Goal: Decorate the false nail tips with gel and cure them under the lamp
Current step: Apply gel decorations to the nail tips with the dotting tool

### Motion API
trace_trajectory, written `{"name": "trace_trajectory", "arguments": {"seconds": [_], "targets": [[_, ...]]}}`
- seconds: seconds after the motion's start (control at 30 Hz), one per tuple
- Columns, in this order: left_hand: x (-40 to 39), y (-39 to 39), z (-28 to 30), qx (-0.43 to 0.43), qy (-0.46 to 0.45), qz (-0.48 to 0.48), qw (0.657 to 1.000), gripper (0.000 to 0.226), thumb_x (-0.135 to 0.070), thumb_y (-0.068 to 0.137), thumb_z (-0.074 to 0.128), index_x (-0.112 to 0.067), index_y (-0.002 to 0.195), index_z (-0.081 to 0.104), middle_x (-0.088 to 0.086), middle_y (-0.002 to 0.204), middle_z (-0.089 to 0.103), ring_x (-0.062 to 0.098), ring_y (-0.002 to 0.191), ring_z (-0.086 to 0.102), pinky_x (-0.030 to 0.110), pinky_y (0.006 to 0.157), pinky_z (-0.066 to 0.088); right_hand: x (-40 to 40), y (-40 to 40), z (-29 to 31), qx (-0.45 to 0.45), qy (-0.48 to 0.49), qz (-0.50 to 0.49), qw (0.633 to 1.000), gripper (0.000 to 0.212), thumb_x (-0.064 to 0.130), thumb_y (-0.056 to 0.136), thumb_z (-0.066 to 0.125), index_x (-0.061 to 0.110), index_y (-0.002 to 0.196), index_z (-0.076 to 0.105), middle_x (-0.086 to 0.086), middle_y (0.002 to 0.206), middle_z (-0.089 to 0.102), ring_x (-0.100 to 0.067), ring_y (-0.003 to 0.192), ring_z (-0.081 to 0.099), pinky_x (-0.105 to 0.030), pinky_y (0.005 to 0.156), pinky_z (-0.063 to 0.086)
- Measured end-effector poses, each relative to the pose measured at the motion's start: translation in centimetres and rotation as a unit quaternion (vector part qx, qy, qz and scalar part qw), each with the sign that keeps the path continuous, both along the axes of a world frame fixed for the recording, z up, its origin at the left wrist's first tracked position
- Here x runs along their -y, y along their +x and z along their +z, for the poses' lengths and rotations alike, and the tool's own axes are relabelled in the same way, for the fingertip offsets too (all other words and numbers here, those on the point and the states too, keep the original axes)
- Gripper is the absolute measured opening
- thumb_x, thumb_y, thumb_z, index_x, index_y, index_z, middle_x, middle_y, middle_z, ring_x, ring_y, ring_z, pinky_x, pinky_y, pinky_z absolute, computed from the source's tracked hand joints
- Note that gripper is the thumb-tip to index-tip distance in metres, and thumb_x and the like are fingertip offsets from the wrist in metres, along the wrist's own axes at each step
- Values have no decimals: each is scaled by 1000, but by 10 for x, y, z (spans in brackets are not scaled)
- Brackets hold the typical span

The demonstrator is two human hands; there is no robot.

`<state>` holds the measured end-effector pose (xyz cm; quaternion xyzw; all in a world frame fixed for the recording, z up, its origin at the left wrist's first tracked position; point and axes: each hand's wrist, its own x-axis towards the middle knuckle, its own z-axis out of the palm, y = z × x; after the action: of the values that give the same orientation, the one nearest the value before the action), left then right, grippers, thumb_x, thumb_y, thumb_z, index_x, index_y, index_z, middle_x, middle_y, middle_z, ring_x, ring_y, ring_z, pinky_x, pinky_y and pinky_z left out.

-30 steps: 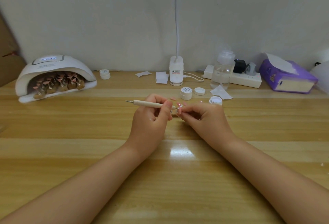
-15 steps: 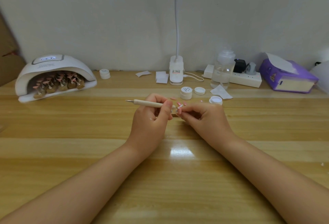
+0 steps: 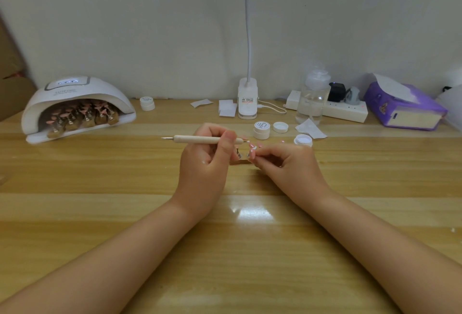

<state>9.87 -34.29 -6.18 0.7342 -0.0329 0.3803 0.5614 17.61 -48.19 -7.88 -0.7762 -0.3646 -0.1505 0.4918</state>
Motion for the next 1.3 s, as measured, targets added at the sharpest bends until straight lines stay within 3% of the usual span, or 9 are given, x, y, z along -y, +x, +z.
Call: {"name": "trace_trajectory", "arguments": {"seconds": [0.37,0.5,0.77,1.0,1.3], "targets": [[3,-3,20,47,-15,-11,999,14,-26,94,50,-23,82,56,-9,61,60,1,61,56,14,61,46,-1,-1,1,-3,-3,-7,1000,9,10,79,74,16,85,76,24,75,63,10,72,61,-8,72,47],[1,-1,23,66,-29,2,997,14,-27,94,50,-21,83,55,-10,60,59,1,60,57,13,63,45,0,-1,2,-4,-4,-10,1000,10,9,79,73,16,86,76,21,76,64,4,77,63,-11,73,49],[1,1,-3,-4,32,20,999,19,-27,93,48,-24,75,53,-10,59,59,0,57,56,9,57,41,0,-1,3,-1,-5,-7,1000,11,7,79,73,14,86,76,19,75,65,-3,78,64,-18,73,51],[2,1,-7,-30,49,31,998,20,-30,92,49,-23,74,53,0,63,62,16,63,59,28,61,46,0,-1,3,-6,-5,-4,1000,11,7,78,73,16,85,76,23,74,63,7,73,62,-9,71,48],[3,0,-7,-41,53,28,997,20,-32,92,48,-21,76,55,-2,63,62,15,59,56,28,59,45,-1,-1,2,-6,-4,-3,1000,11,8,78,74,15,86,76,22,74,63,12,68,60,-6,68,45]]}}
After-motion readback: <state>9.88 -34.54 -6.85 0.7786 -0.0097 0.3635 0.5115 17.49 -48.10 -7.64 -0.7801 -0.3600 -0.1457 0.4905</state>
